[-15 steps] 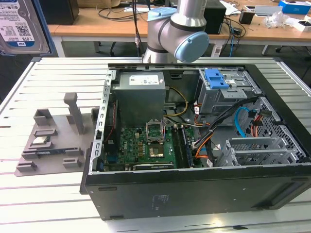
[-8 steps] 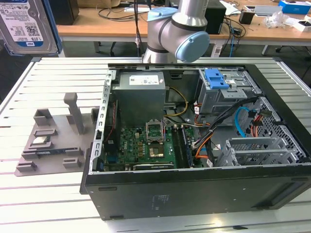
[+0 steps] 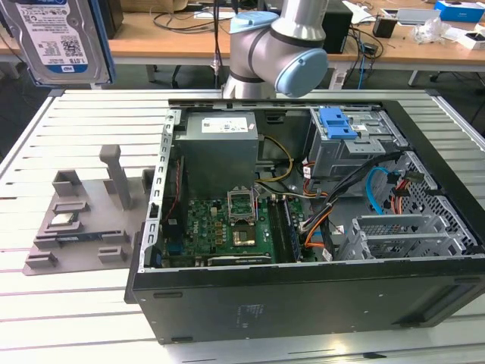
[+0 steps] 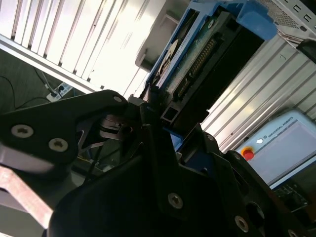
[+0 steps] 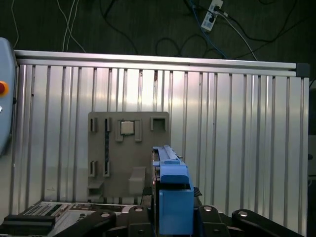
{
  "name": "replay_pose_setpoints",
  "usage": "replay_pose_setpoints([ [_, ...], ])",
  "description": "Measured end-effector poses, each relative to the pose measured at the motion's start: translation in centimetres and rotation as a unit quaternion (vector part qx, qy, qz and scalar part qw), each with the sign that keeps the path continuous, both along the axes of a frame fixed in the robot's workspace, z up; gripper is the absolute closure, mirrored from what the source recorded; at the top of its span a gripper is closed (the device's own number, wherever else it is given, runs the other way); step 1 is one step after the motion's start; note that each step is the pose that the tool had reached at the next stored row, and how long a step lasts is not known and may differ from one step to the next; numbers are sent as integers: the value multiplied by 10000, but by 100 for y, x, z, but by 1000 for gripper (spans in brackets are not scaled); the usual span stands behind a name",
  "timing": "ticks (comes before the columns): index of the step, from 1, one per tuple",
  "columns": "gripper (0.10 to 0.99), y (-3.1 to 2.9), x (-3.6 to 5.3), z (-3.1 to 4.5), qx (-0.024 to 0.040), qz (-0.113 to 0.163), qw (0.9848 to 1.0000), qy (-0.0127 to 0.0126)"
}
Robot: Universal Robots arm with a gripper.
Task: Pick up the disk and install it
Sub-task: 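Pick up the disk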
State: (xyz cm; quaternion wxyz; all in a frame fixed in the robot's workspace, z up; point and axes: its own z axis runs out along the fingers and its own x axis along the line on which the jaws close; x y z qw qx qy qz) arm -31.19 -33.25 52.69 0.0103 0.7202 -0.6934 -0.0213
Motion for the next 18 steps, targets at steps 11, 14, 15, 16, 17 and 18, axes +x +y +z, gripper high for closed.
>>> replay_pose_setpoints([
  [11, 718, 0, 341, -1, 0, 0, 10000, -1],
  [14, 718, 0, 441, 0, 0, 1, 10000, 0],
  [15, 718, 0, 470, 0, 0, 1, 10000, 0],
  [16, 718, 0, 491, 0, 0, 0, 10000, 0],
  [17, 718, 0, 512, 0, 0, 0, 10000, 0],
  [18, 718, 0, 531, 0, 0, 1, 10000, 0],
])
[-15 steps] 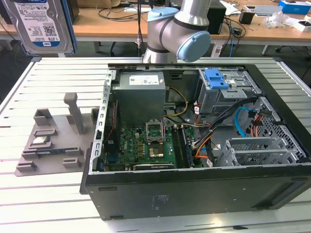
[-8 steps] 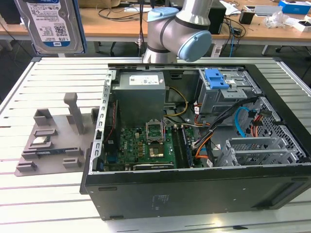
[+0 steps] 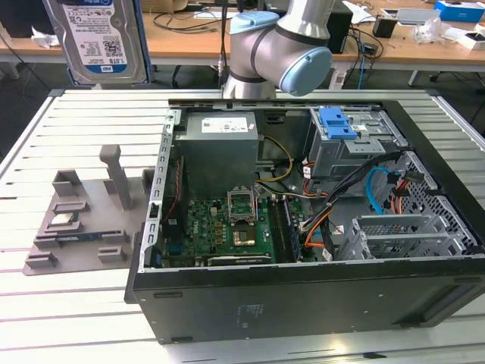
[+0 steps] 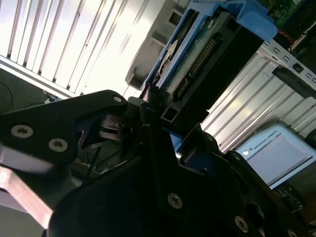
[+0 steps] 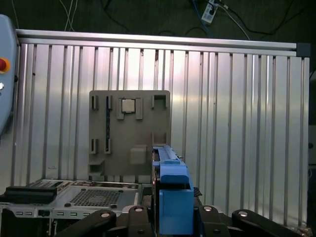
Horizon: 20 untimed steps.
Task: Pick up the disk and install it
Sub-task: 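Pick up the disk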
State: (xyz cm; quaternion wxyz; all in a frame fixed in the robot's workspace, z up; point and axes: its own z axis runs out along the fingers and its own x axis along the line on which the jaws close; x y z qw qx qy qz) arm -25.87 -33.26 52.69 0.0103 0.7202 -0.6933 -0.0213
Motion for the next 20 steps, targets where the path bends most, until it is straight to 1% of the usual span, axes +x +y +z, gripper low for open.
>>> replay_pose_setpoints([
  [12, 718, 0, 256, 0, 0, 0, 10000, 0],
  [20, 718, 0, 473, -1, 0, 0, 10000, -1],
])
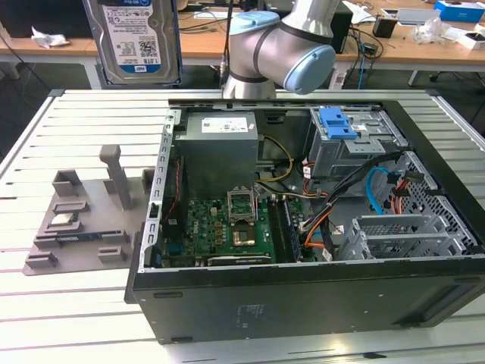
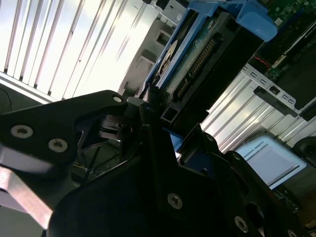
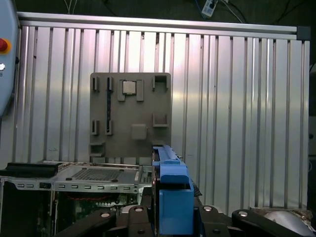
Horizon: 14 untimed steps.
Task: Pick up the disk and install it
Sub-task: 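Pick up the disk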
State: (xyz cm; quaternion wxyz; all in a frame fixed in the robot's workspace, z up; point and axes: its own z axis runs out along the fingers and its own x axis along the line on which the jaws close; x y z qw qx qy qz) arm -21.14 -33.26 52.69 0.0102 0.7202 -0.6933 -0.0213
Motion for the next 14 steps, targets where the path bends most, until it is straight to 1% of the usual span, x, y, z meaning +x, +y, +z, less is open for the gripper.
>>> replay_pose_setpoints([
  [7, 718, 0, 173, 0, 0, 0, 10000, 0],
  [12, 718, 0, 279, 0, 0, 0, 10000, 0],
  [13, 718, 0, 324, 0, 0, 0, 10000, 0],
  [14, 718, 0, 351, 0, 0, 0, 10000, 0],
])
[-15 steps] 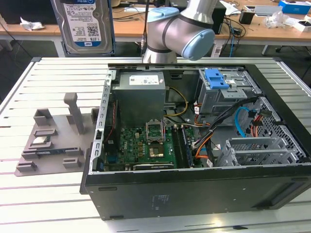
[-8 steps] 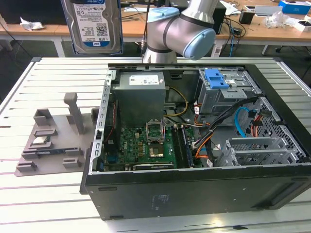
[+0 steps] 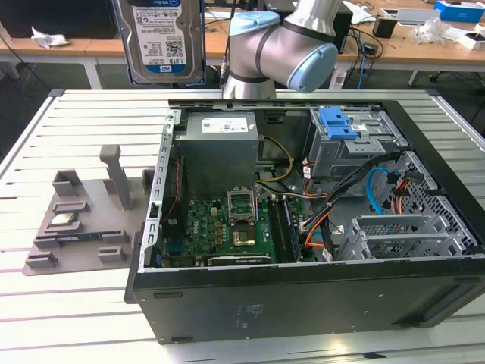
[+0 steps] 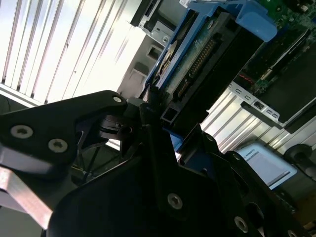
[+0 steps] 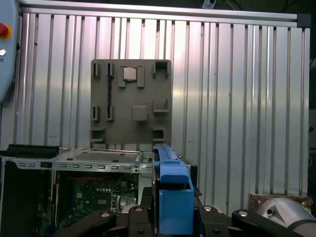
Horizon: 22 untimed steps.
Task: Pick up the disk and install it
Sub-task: 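Pick up the disk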
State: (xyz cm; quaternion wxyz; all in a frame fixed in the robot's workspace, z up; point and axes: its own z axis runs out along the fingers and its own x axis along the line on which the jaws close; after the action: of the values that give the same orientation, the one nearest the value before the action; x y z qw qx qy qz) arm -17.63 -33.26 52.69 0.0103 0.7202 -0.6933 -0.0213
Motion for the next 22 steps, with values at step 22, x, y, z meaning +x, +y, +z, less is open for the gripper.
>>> replay_pose_setpoints([
  [22, 718, -12, 329, -5, -1, 0, 10000, 1],
])
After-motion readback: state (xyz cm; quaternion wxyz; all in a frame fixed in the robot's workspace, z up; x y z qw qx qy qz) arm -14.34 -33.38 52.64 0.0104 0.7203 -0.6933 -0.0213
